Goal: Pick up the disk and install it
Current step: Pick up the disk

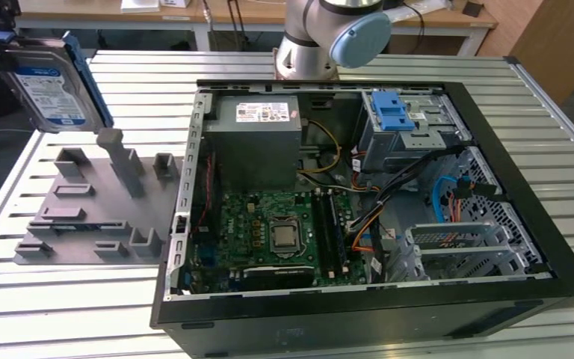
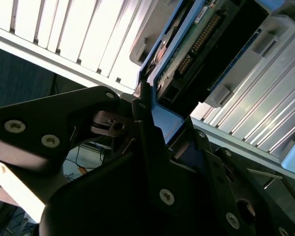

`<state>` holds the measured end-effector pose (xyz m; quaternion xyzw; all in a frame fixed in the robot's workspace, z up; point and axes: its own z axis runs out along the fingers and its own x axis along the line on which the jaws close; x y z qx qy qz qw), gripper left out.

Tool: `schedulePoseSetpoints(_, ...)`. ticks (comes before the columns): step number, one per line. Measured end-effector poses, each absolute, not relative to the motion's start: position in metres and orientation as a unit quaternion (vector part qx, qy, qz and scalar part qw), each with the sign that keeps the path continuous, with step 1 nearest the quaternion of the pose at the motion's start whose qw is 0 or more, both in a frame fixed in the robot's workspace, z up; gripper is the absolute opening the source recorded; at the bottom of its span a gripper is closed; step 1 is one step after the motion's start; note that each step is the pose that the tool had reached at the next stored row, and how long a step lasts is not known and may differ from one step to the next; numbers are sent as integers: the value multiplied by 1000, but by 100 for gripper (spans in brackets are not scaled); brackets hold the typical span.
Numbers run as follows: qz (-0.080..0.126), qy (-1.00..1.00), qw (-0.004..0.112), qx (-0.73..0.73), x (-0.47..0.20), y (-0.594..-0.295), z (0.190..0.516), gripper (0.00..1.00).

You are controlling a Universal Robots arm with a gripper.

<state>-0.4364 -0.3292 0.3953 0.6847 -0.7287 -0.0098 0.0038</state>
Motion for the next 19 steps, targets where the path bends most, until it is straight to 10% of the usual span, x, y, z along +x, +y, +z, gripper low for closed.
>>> schedulePoseSetpoints(19, -10, -729, 4, 685, -436, -329, 442, 36)
